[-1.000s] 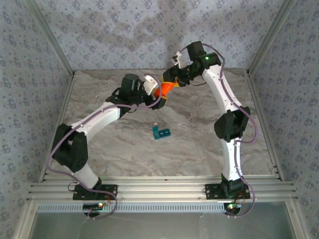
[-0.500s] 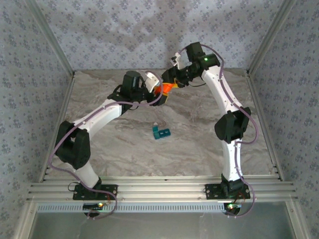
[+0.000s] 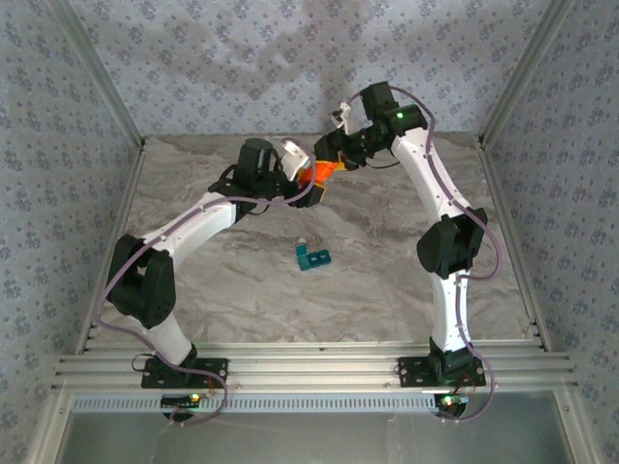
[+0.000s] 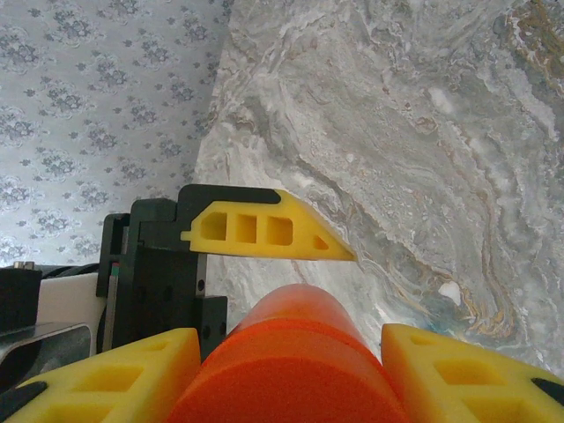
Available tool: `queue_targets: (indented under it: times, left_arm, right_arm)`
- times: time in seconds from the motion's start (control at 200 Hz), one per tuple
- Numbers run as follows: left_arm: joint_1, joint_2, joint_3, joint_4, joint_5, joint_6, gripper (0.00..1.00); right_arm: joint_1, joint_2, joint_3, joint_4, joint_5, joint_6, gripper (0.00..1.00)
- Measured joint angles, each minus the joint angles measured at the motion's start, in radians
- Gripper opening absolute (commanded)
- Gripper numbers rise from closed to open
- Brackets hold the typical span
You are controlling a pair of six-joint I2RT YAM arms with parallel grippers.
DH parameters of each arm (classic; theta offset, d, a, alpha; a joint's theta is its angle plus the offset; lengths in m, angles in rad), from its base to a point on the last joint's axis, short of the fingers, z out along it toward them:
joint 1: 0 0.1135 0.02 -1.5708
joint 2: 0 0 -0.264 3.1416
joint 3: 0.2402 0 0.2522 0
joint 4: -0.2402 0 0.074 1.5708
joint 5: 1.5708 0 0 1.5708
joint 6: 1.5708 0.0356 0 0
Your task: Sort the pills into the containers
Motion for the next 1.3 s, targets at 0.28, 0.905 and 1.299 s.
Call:
queue_targets:
  times: [0.28,0.905,1.299]
  left_arm:
    - [-0.001,0.019,0.007,-0.012,0.021,-0.002,0.45]
    - [0.066,0.022,0.122,-0.063,0.022,-0.135,0.00]
    - [0.074,0.070,0.237,-0.136,0.063,-0.146,0.00]
  right_arm:
    - [0.000,-0.005,-0.031,0.026,0.000,0.005,0.35]
    - [-0.174,-0.288,-0.391,0.358,-0.065,0.219,0.66]
    - [-0.126,-0.401,-0.571,0.640,0.277,0.482,0.72]
